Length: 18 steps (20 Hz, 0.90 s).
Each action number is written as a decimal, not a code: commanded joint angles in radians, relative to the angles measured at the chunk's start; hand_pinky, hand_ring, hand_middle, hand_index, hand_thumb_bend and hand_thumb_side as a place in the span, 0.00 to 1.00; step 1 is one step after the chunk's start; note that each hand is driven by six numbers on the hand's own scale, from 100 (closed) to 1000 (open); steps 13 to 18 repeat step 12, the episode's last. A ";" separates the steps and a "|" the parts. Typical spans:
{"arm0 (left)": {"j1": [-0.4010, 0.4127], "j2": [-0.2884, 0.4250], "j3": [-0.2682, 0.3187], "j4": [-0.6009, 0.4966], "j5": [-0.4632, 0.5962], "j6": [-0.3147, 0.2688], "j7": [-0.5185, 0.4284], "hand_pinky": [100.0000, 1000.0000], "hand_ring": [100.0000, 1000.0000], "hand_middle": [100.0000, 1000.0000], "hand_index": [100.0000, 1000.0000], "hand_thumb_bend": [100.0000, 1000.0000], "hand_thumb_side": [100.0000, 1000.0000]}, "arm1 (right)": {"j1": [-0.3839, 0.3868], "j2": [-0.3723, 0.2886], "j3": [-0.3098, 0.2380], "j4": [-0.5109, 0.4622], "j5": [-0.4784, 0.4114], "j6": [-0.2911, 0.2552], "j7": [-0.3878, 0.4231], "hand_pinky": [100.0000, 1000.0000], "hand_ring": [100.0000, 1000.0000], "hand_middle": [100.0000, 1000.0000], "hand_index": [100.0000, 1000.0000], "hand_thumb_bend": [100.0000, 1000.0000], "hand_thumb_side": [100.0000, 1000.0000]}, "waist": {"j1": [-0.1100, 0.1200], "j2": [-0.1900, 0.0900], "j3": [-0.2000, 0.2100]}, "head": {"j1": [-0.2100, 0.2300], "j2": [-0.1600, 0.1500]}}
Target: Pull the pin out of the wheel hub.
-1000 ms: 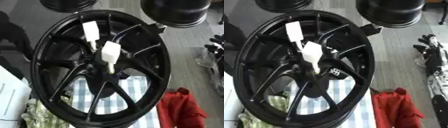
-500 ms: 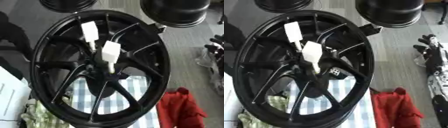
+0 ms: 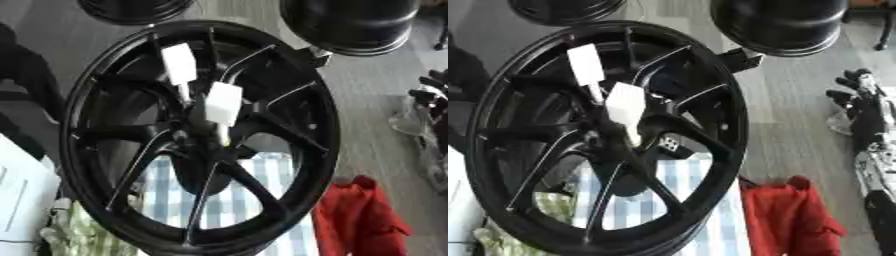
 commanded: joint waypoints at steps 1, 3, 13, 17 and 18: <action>-0.003 -0.057 0.005 -0.027 0.107 0.074 0.110 0.65 0.66 0.60 0.75 0.00 0.72 | -0.012 -0.024 -0.004 -0.017 -0.004 0.001 0.003 0.89 0.65 0.71 0.78 0.00 0.75 | 0.001 -0.015 -0.002 | 0.007 -0.011; 0.001 -0.099 0.002 -0.035 0.143 0.103 0.169 0.65 0.65 0.60 0.76 0.00 0.78 | -0.013 -0.023 -0.004 -0.018 -0.005 0.001 0.004 0.89 0.65 0.71 0.78 0.00 0.75 | -0.001 -0.015 -0.002 | 0.009 -0.012; 0.031 -0.306 -0.012 -0.033 0.190 0.112 0.310 0.65 0.65 0.60 0.76 0.02 0.92 | -0.016 -0.015 -0.005 -0.020 -0.014 -0.004 -0.007 0.89 0.65 0.71 0.78 0.00 0.75 | -0.012 -0.013 -0.004 | 0.017 -0.014; 0.031 -0.306 -0.012 -0.033 0.190 0.112 0.310 0.65 0.65 0.60 0.76 0.02 0.92 | -0.016 -0.015 -0.005 -0.020 -0.014 -0.004 -0.007 0.89 0.65 0.71 0.78 0.00 0.75 | -0.012 -0.013 -0.004 | 0.017 -0.014; 0.031 -0.306 -0.012 -0.033 0.190 0.112 0.310 0.65 0.65 0.60 0.76 0.02 0.92 | -0.016 -0.015 -0.005 -0.020 -0.014 -0.004 -0.007 0.89 0.65 0.71 0.78 0.00 0.75 | -0.012 -0.013 -0.004 | 0.017 -0.014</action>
